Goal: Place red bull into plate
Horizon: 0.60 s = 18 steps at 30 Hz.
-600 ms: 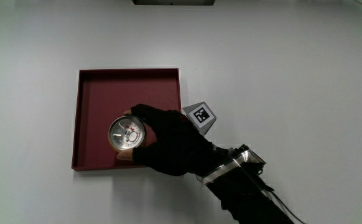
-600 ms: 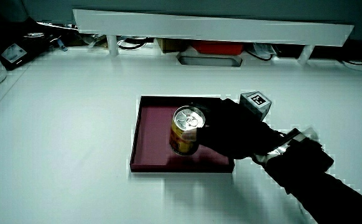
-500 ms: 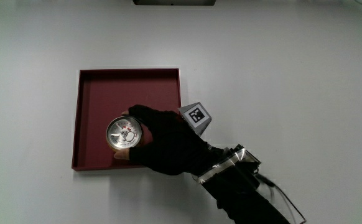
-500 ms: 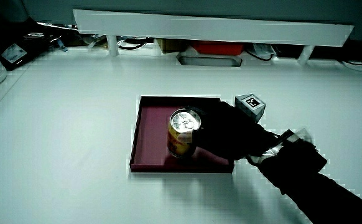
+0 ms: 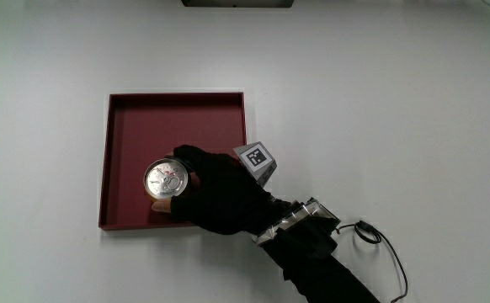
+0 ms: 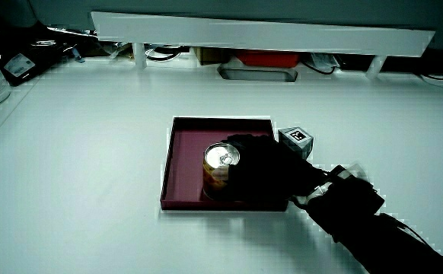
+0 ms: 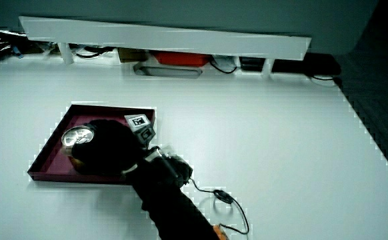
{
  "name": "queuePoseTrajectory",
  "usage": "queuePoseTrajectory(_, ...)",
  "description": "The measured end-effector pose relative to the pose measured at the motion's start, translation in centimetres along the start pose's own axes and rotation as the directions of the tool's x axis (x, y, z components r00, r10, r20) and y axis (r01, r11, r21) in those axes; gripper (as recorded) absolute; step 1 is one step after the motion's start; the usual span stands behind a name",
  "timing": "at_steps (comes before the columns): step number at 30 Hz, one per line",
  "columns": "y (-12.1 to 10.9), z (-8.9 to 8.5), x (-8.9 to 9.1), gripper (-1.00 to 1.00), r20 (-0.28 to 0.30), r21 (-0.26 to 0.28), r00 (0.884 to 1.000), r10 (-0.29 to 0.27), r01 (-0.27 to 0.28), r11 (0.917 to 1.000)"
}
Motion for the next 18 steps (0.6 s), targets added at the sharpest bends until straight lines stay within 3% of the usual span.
queuePoseTrajectory(10, -0.37, 0.33, -0.09, 0.0, -0.026, 0.012, 1.0, -0.001, 0.001, 0.9999)
queuePoseTrajectory(18, -0.42, 0.45, 0.32, -0.29, -0.021, 0.017, 1.0, -0.003, 0.003, 0.9998)
